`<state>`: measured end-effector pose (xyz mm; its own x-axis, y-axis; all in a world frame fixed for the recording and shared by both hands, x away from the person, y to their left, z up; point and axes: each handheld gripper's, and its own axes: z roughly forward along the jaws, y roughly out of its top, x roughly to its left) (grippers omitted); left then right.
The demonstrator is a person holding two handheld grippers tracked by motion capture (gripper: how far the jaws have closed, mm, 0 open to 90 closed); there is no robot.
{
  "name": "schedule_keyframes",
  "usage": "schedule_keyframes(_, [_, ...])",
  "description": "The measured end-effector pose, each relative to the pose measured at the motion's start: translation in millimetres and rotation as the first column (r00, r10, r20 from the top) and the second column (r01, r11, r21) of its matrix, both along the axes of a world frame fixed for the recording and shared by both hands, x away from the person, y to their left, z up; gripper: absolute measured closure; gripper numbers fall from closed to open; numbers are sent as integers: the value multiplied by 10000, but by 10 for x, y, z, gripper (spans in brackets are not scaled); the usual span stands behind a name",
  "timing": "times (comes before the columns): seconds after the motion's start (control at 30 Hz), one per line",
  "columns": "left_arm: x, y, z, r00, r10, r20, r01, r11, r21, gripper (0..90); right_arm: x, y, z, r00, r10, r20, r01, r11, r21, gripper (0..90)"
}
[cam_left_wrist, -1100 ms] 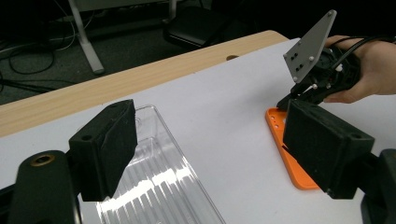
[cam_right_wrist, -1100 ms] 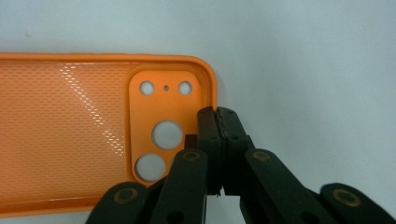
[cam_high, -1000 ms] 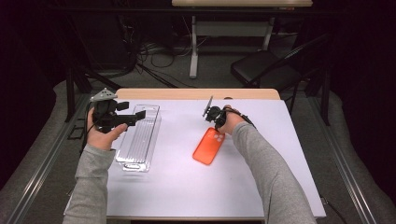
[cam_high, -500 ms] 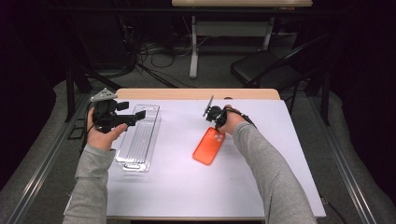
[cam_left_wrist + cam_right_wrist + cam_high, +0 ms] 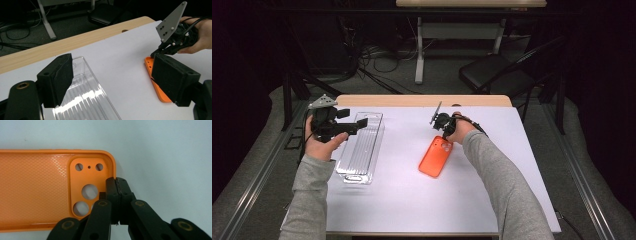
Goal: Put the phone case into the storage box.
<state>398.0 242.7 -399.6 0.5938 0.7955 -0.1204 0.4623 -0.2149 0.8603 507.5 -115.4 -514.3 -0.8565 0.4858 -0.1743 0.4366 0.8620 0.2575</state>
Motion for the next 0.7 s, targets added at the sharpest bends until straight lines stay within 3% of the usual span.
schedule_keyframes(0.7, [7,-3,-7,10000,-29,-21,30,10000,51,179,-63,-51,126,9998,32,176,-40,9990,444,900])
